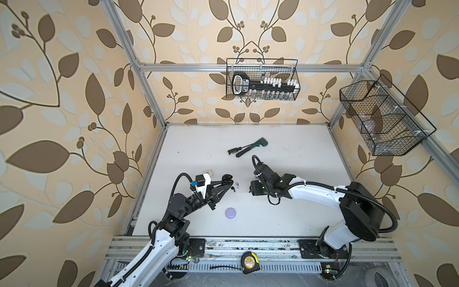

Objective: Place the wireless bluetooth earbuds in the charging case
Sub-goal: 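Move the open right gripper over a black earbud on the table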

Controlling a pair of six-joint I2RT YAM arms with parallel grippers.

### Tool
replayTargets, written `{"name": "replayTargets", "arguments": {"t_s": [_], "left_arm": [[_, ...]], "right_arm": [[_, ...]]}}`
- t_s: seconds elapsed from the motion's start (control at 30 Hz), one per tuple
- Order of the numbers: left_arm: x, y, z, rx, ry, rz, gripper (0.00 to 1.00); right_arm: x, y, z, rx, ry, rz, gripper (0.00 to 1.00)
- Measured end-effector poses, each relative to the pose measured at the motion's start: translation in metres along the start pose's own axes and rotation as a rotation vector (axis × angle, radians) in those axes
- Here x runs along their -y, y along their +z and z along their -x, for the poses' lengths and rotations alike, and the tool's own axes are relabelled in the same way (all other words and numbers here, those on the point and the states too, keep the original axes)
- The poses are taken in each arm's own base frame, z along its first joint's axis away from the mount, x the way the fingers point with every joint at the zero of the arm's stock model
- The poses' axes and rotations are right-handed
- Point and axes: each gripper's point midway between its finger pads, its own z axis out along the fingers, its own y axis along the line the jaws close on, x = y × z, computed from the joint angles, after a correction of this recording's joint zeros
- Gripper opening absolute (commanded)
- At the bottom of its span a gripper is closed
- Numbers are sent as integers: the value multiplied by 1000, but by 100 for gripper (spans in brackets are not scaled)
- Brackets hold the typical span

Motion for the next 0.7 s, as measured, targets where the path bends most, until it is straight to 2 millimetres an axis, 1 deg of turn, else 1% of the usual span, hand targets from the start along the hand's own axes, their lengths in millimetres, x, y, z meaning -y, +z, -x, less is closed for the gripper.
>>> {"name": "replayTargets", "arguments": {"t_s": [0.1, 0.2, 0.3, 0.57, 0.7], "left_arm": [[-2, 1, -2, -8, -5, 2, 0], [-4, 3, -8, -28, -19, 8, 0], [-5, 3, -10, -35, -23, 10, 0], [1, 0, -1, -5, 1, -7, 0], [1, 0, -2, -7, 0, -8, 0]], "right_arm": [[-3, 10, -1, -15, -17, -31, 62], [-4, 19, -4, -32, -35, -68, 62], [-3, 26, -6, -41, -54, -110, 62], [8, 37, -6, -44, -86, -219, 62], [11, 43, -5, -48, -95, -245, 61]]}}
